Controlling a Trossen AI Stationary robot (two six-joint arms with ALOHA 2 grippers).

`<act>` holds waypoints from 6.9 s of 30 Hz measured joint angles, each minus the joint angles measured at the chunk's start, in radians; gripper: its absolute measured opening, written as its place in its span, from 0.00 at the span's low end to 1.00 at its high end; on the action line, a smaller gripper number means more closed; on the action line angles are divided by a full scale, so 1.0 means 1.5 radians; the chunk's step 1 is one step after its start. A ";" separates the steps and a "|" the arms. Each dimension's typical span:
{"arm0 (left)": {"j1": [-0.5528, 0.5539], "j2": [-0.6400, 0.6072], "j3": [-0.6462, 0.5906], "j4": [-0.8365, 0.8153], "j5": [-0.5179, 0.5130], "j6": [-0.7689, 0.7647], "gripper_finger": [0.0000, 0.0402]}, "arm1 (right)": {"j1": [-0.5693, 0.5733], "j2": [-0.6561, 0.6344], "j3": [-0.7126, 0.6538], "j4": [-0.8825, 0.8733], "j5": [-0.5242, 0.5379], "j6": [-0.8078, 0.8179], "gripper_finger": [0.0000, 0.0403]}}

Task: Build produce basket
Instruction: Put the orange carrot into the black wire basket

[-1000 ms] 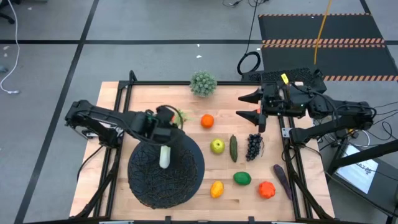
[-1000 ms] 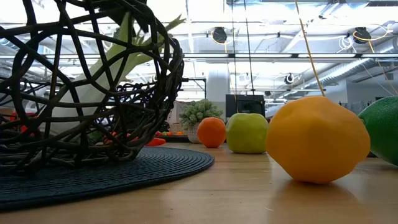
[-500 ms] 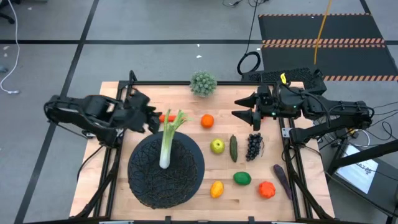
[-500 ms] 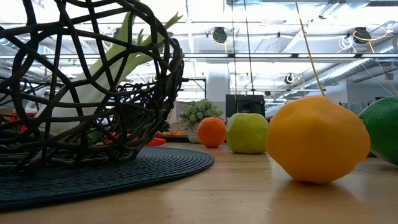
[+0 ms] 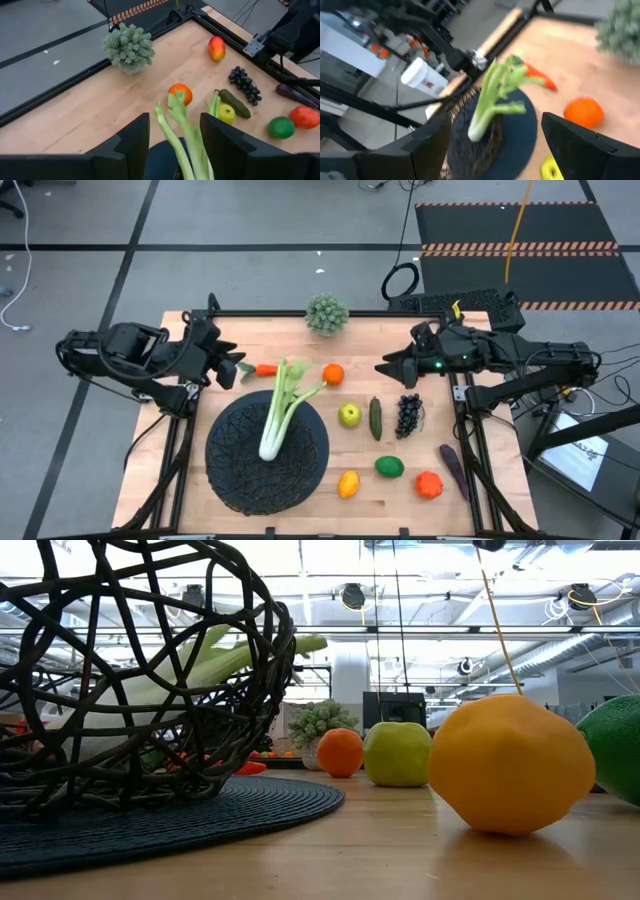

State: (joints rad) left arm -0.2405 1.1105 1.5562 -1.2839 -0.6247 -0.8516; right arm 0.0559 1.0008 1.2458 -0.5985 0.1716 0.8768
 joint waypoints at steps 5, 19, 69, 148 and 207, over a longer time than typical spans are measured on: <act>0.000 0.006 0.000 0.000 0.000 0.002 0.44 | 0.008 0.000 0.000 -0.042 -0.012 0.014 0.75; 0.007 0.019 0.000 -0.001 0.010 -0.014 0.44 | 0.007 -0.020 0.000 -0.055 -0.011 -0.207 0.56; 0.478 0.181 -0.548 0.484 0.389 0.830 0.67 | -0.082 0.006 0.000 0.050 0.130 -0.360 0.39; 0.022 0.107 0.114 -0.186 0.495 -0.014 0.39 | -0.075 0.003 0.000 -0.015 -0.101 -0.402 0.39; 0.019 0.099 0.114 -0.155 0.338 0.682 0.40 | -0.057 0.008 0.000 -0.010 -0.098 -0.054 0.38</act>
State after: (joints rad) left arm -0.2115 1.2587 1.7275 -1.5159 -0.1183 0.1715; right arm -0.0291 1.0122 1.2457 -0.6133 0.0252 0.7955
